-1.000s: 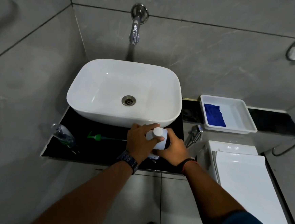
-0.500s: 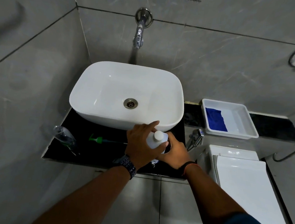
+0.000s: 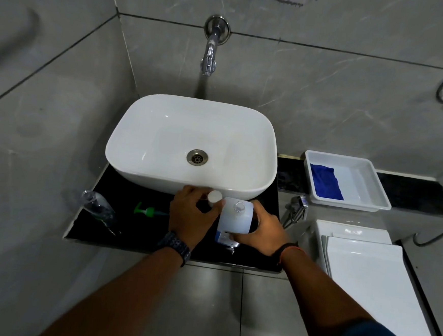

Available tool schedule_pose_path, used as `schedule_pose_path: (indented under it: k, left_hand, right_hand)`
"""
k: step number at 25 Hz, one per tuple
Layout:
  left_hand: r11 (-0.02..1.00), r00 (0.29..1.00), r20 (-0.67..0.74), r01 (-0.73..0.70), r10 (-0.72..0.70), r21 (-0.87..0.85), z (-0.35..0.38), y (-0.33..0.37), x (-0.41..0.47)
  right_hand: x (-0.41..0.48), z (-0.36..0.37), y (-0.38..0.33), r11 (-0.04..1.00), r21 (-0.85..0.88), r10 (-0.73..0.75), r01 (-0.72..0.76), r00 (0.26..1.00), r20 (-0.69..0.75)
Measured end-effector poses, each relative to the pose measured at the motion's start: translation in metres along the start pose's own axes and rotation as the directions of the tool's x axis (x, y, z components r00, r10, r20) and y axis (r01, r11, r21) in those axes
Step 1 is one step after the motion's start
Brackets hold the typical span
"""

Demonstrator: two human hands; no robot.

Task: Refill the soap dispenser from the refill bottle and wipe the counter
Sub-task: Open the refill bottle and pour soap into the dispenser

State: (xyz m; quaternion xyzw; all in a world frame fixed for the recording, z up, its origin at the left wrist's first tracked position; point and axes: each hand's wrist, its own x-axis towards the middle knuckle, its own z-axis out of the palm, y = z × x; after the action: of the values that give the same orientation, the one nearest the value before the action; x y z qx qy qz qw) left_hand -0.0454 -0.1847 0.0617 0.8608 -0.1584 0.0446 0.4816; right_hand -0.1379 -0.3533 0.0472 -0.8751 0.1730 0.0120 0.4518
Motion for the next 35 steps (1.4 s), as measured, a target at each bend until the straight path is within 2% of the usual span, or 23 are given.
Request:
schedule_pose_path:
  k: [3, 6, 14, 16, 18, 19, 21, 23, 25, 28, 33, 35]
  left_hand:
    - [0.978, 0.983, 0.142, 0.092, -0.119, 0.188, 0.001, -0.039, -0.012]
    - [0.946, 0.954, 0.235, 0.107, -0.184, 0.306, 0.01, -0.06, -0.018]
    - [0.927, 0.919, 0.335, 0.078, -0.21, 0.368, 0.033, -0.089, -0.022]
    - [0.955, 0.927, 0.265, 0.214, -0.265, 0.207, 0.023, -0.094, -0.024]
    - [0.928, 0.927, 0.031, 0.373, -0.373, -0.005, 0.002, -0.106, -0.025]
    - [0.898, 0.891, -0.115, 0.431, -0.44, -0.091, -0.012, -0.116, -0.024]
    - [0.84, 0.759, -0.36, 0.503, -0.542, -0.203, -0.046, -0.135, -0.018]
    - [0.802, 0.632, -0.512, 0.55, -0.582, -0.233, -0.075, -0.15, -0.006]
    - [0.797, 0.573, -0.597, 0.567, -0.562, -0.208, -0.091, -0.157, 0.005]
    - [0.801, 0.555, -0.648, 0.581, -0.522, -0.148, -0.099, -0.161, 0.018]
    - [0.783, 0.705, -0.375, 0.613, -0.602, -0.106, -0.1, -0.186, 0.028]
    - [0.794, 0.72, -0.376, 0.602, -0.583, -0.08, -0.098, -0.189, 0.024]
  right_hand:
    - [0.001, 0.0, 0.002, 1.0, -0.007, -0.011, 0.012, 1.0, 0.011]
    - [0.003, 0.0, 0.006, 0.999, -0.018, -0.035, 0.035, 0.999, 0.024]
    - [0.007, 0.003, 0.017, 0.998, -0.027, -0.058, 0.059, 0.998, 0.027]
    - [0.008, 0.003, 0.019, 0.998, -0.022, -0.06, 0.06, 0.998, 0.031]
    - [0.009, 0.002, 0.02, 0.998, -0.022, -0.057, 0.058, 0.998, 0.041]
    - [0.01, 0.001, 0.02, 0.998, -0.028, -0.06, 0.061, 0.997, 0.045]
    - [0.011, 0.001, 0.018, 0.997, -0.036, -0.064, 0.066, 0.997, 0.046]
    - [0.013, 0.003, 0.018, 0.997, -0.029, -0.064, 0.065, 0.997, 0.04]
    - [0.014, 0.005, 0.018, 0.998, -0.024, -0.058, 0.059, 0.998, 0.036]
    - [0.016, 0.006, 0.019, 0.998, -0.022, -0.056, 0.057, 0.998, 0.036]
    - [0.019, 0.008, 0.019, 0.998, 0.006, -0.062, 0.062, 0.998, 0.033]
    - [0.018, 0.01, 0.018, 0.998, 0.011, -0.061, 0.061, 0.998, 0.029]
